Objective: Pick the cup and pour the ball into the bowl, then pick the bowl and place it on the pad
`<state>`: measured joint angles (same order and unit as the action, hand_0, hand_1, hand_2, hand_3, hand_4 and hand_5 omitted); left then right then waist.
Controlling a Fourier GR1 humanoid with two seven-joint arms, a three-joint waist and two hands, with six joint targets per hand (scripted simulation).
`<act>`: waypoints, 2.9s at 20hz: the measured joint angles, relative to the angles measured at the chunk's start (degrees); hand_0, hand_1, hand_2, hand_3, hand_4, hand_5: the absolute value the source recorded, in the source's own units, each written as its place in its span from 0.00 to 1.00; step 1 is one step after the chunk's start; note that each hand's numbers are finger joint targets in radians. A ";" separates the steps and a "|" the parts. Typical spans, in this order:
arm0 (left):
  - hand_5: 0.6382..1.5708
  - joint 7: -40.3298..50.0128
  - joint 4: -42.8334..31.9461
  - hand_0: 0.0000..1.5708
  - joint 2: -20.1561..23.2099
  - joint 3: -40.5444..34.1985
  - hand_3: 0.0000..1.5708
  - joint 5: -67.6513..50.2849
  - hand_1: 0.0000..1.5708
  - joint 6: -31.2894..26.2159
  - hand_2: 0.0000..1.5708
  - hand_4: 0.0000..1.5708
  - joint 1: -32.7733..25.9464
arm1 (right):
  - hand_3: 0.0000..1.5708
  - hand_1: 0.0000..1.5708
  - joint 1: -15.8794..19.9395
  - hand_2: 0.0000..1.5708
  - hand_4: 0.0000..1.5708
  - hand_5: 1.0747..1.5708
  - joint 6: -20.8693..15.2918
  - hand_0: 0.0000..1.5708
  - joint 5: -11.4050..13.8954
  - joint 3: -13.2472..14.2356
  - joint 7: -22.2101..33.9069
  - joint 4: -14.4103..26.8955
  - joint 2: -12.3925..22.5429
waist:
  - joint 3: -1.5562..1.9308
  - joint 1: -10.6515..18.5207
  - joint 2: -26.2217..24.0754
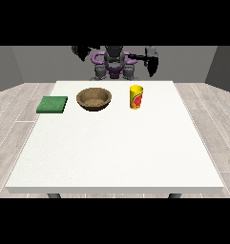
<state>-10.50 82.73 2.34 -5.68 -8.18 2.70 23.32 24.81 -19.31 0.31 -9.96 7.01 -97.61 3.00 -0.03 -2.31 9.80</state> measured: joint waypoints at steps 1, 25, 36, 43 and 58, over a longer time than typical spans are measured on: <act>0.97 -1.80 -0.55 0.00 -0.48 0.46 0.00 0.29 0.00 -0.38 0.00 0.00 -0.90 | 0.41 0.00 0.56 0.24 0.43 1.00 0.54 0.00 -0.41 1.43 -0.44 0.77 0.79 | 0.01 0.36 0.64; 0.95 -28.36 -32.97 0.00 1.11 -3.51 0.00 3.99 0.00 -1.22 0.00 0.00 3.28 | 0.33 0.00 6.00 0.22 0.41 0.99 9.82 0.00 -4.05 14.78 -6.37 13.66 8.87 | 0.01 -1.42 2.72; 1.00 -35.04 -44.34 0.00 2.26 -6.88 0.00 2.91 0.00 0.04 0.00 0.00 9.95 | 0.31 0.00 8.01 0.23 0.40 0.99 13.81 0.00 -6.15 17.54 -7.44 14.92 11.44 | -0.01 -3.70 5.43; 0.63 -41.16 -47.46 0.84 1.89 -4.80 1.00 7.71 0.84 6.53 1.00 0.81 8.63 | 0.43 0.00 6.76 0.25 0.37 1.00 15.51 0.00 -7.40 19.24 -8.45 15.72 12.52 | 0.02 -4.43 4.92; 0.57 -35.15 -48.11 0.86 1.10 -1.31 1.00 12.37 0.86 12.93 1.00 0.84 14.42 | 0.41 0.00 3.48 0.26 0.35 1.00 18.90 0.00 -9.27 24.35 -10.69 22.96 16.36 | 0.07 -1.81 -1.34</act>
<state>-45.65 34.63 3.43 -6.99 4.19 15.63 37.73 28.29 -0.42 -8.96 14.39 -3.69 -74.66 19.36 0.04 -4.12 8.46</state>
